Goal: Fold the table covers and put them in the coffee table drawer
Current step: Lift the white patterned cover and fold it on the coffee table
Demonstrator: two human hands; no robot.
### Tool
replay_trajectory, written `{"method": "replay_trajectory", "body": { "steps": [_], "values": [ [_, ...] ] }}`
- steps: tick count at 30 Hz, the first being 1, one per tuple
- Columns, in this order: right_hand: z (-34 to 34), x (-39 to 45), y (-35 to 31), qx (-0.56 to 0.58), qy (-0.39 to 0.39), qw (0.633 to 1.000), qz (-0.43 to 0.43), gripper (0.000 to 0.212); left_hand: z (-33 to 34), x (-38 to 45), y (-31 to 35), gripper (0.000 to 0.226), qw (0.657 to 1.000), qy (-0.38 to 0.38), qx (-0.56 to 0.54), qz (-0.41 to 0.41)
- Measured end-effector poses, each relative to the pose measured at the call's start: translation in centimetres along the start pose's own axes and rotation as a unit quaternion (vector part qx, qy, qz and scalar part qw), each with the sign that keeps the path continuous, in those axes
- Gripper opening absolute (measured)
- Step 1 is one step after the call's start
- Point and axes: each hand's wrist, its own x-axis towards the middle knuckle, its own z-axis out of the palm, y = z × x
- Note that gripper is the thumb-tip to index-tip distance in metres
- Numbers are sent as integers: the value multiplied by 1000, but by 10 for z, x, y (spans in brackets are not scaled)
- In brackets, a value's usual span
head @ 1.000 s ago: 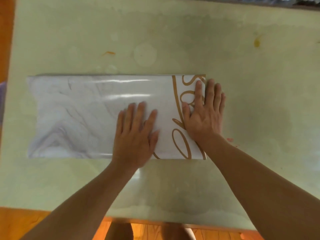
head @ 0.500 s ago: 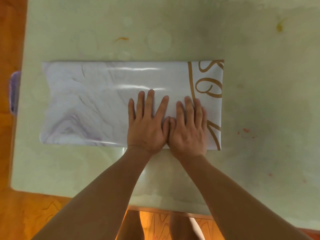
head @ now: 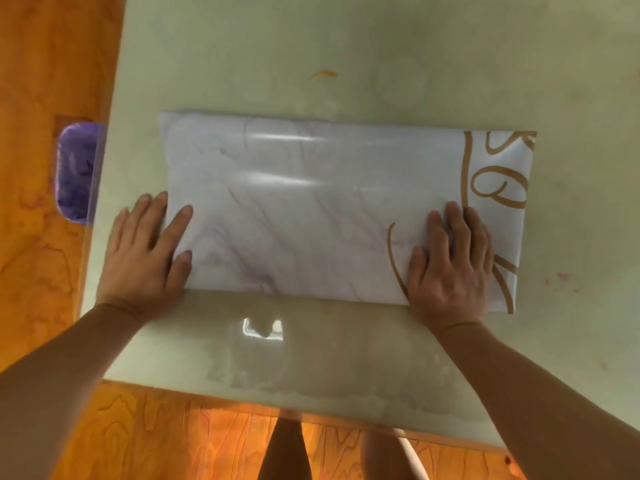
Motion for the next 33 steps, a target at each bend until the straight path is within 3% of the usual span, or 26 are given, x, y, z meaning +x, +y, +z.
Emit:
{"method": "replay_trajectory", "body": {
  "steps": [9,12,14,15,16,17,19,20,21,25,27,30,33],
  "values": [
    [1,4,-3,-32,-22,999,11,53,-6,-3,1,65,994,-90,59,-22],
    [-1,4,-3,-37,-40,998,14,53,-19,-11,29,61,990,-72,77,-98],
    [-2,4,-3,-36,-46,998,21,53,-35,-17,70,51,978,-3,-18,-208],
    [-3,3,-4,-33,-48,998,20,53,-40,-19,98,40,951,27,-123,-282],
    [-4,4,-5,-30,-51,998,19,53,-45,-18,129,25,894,26,-254,-369],
    [-4,4,-5,-28,-54,998,18,53,-47,-14,160,11,796,-2,-401,-453],
    [-6,5,-4,-26,-57,998,23,54,-43,-3,212,16,510,-84,-646,-562],
    [-7,4,-5,-24,-62,997,27,54,-41,2,231,18,394,-106,-703,-582],
    [-8,4,-7,-19,-70,997,31,54,-36,6,245,20,336,-99,-726,-592],
    [-22,14,-2,27,-99,994,33,48,-28,9,279,21,300,23,-720,-626],
    [-40,31,19,41,-94,987,125,48,-29,8,287,15,288,39,-722,-628],
    [-65,53,43,118,-151,915,355,65,-34,8,295,12,268,45,-747,-607],
    [-70,62,51,195,-217,867,404,78,-45,16,303,15,261,66,-778,-568]
  ]
}}
